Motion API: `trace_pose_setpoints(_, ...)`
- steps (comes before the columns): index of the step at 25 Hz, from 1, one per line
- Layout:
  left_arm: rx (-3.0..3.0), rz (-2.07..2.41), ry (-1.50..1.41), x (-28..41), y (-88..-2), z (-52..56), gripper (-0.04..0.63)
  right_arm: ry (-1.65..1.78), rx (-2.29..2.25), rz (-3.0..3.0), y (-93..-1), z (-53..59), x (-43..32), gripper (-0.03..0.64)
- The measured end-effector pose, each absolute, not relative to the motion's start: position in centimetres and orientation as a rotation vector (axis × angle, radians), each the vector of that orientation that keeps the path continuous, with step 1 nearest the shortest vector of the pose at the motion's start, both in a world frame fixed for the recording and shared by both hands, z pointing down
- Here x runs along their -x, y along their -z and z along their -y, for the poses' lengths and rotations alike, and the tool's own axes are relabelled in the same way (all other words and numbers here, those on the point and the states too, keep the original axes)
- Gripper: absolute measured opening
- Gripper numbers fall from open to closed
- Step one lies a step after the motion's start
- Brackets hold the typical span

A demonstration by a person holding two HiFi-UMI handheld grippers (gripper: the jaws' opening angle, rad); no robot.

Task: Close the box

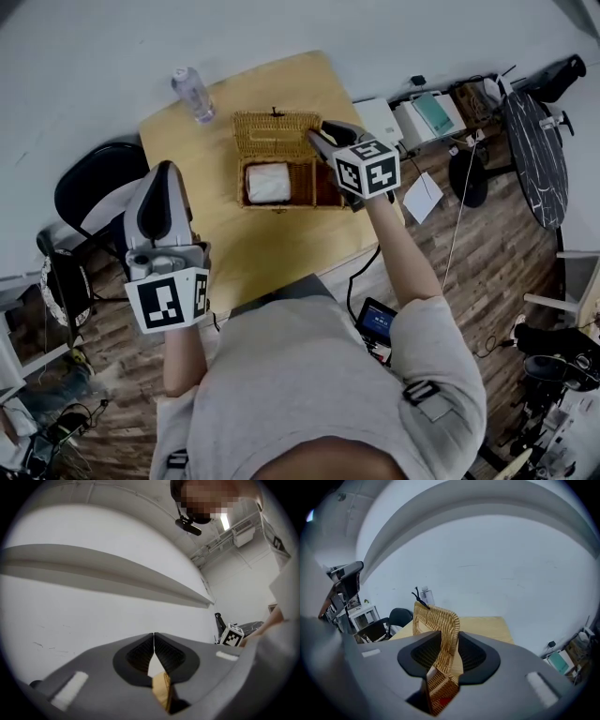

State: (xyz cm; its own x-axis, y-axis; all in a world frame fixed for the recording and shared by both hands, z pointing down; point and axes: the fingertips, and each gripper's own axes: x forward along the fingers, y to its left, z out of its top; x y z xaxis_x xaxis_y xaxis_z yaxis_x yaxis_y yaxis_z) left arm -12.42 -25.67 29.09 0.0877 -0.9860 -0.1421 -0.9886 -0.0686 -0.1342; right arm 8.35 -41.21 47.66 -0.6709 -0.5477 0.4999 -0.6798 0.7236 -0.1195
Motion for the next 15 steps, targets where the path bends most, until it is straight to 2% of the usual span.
trace_pose_setpoints(15, 2.223, -1.919, -0.065, 12.7, -28.4, 21.9, 0.060, -0.251, -1.015, 2.438, -46.4, 35.8, -8.7, 0.117)
